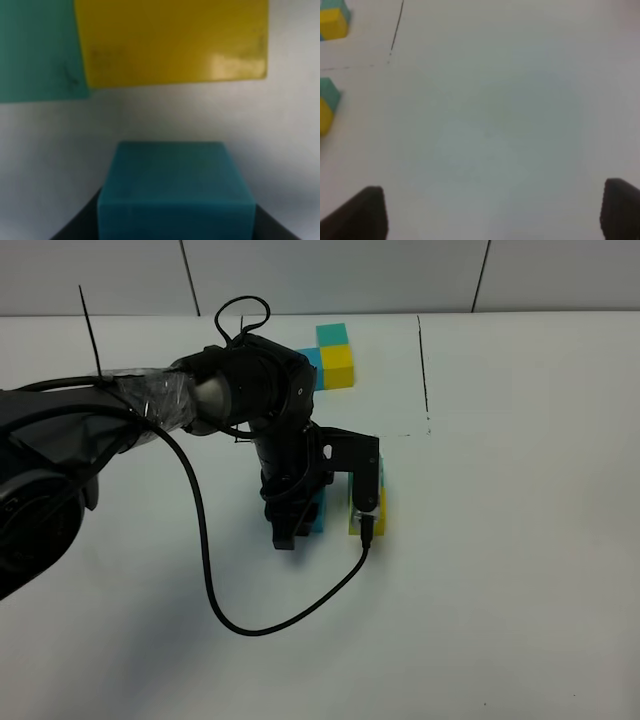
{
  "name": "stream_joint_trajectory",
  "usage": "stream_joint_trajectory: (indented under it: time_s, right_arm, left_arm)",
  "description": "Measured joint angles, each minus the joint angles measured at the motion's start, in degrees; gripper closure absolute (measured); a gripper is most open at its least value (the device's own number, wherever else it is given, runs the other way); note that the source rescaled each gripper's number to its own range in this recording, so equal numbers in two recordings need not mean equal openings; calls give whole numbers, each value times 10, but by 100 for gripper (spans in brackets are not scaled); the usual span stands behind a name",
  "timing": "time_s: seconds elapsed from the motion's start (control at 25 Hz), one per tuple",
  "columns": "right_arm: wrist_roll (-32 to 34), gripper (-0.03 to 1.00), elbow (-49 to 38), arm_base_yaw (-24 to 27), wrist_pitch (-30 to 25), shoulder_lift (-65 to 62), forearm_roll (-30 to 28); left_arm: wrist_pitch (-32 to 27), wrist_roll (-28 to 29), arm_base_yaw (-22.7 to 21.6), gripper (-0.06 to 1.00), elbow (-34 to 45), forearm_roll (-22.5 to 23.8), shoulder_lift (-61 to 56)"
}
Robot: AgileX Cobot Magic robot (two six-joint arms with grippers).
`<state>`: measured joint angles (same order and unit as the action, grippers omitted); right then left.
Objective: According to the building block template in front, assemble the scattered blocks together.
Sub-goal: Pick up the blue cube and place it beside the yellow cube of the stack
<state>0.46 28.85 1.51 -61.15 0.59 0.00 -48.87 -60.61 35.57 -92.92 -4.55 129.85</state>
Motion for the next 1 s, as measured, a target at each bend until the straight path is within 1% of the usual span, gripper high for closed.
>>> stream_joint_trajectory:
  time_s: [0.12, 0.44, 0.64, 1.0]
  right_arm:
    - [0, 24, 0, 0, 0, 0, 0]
    - [-1, 24, 0, 0, 0, 0, 0]
    - [-1, 24, 0, 0, 0, 0, 0]
    - [0, 24, 0, 0, 0, 0, 0]
  left_arm:
    - [1, 9, 1, 94, -9, 0, 5]
    - [-10, 10, 7, 94, -12, 1, 7]
    - [5, 12, 24, 94, -12, 1, 7]
    - [12, 33, 24, 94, -12, 2, 7]
